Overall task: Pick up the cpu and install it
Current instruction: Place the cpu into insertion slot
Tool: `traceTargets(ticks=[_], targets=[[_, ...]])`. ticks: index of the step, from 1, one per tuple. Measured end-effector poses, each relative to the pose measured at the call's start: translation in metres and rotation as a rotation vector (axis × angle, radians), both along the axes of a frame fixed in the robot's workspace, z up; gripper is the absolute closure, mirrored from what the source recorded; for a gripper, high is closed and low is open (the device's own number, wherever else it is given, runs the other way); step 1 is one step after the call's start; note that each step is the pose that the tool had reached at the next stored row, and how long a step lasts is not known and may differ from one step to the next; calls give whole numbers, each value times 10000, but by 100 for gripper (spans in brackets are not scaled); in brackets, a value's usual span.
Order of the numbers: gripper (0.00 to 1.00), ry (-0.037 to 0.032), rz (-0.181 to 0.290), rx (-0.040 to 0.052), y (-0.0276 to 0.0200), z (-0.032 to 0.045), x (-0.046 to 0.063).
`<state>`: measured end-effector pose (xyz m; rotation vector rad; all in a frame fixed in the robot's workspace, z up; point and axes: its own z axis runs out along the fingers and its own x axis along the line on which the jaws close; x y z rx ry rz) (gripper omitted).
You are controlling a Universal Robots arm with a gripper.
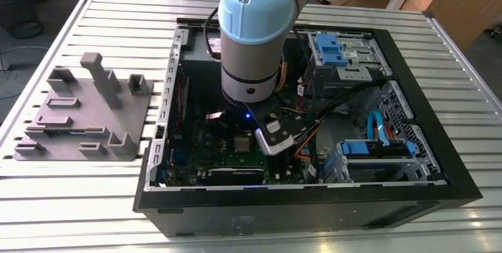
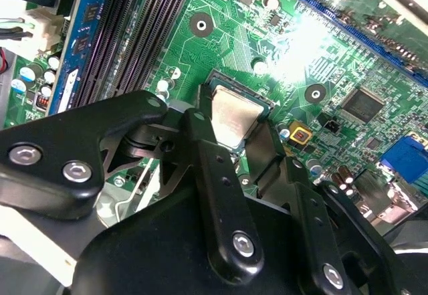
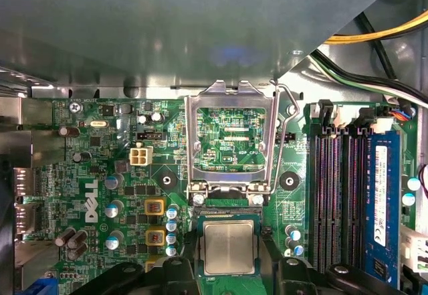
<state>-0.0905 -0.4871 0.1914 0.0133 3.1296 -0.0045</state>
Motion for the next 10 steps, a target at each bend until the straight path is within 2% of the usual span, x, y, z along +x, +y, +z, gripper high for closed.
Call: traceTargets(ticks=[2,3,10], targets=[[53,2,-2,-3,0,1,-1],[58,1,-2,-2,0,0,-1],[58,0,0,0,0,-2,0]])
